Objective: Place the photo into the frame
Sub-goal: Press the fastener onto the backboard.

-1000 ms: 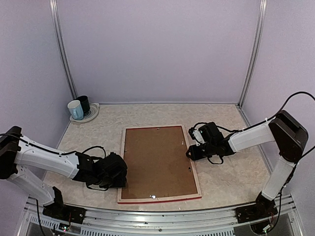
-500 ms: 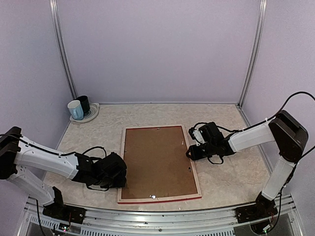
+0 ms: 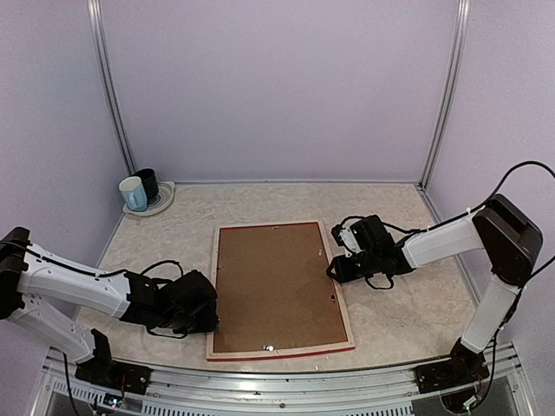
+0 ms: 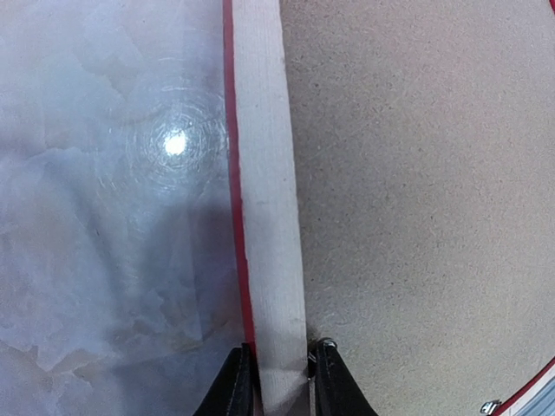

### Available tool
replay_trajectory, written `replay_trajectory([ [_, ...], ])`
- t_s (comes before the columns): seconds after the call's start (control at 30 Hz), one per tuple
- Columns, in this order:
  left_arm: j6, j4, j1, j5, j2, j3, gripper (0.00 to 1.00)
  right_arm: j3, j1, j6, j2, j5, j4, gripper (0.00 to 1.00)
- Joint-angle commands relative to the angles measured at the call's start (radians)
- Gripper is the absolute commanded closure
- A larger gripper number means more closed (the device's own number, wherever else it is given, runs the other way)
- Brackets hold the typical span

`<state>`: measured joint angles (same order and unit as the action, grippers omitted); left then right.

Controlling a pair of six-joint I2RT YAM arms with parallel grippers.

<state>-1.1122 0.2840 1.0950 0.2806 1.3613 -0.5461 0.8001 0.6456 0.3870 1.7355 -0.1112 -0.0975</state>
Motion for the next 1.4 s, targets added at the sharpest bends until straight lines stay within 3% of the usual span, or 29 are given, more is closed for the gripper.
replay_trajectory([
  [0.0, 0.008, 0.092, 0.005, -0.02, 0.012, 0.022, 0.8, -0.019, -0.007, -0.001, 0.022, -0.008, 0.012, 0.71],
  [0.07, 0.018, 0.091, 0.005, -0.028, 0.02, 0.017, 0.79, -0.018, -0.008, -0.001, 0.024, -0.009, 0.013, 0.71],
  [0.2, 0.041, 0.118, 0.005, -0.029, 0.034, -0.002, 0.63, -0.018, -0.008, -0.001, 0.025, -0.011, 0.013, 0.71],
  [0.4, 0.06, 0.126, 0.004, -0.037, 0.055, -0.011, 0.61, -0.015, -0.009, -0.002, 0.029, -0.013, 0.014, 0.71],
  [0.97, 0.064, 0.172, 0.005, 0.0, 0.098, -0.037, 0.98, -0.011, -0.012, -0.002, 0.04, -0.017, 0.013, 0.71],
  [1.1, 0.048, 0.175, 0.003, 0.022, 0.092, -0.036, 0.98, -0.009, -0.013, -0.003, 0.045, -0.02, 0.013, 0.71],
  [1.2, 0.039, 0.18, 0.004, 0.054, 0.058, -0.044, 0.77, -0.009, -0.014, -0.004, 0.048, -0.023, 0.013, 0.71],
  [1.37, 0.062, 0.208, 0.001, 0.133, -0.039, -0.089, 0.55, -0.006, -0.014, -0.004, 0.052, -0.03, 0.011, 0.71],
])
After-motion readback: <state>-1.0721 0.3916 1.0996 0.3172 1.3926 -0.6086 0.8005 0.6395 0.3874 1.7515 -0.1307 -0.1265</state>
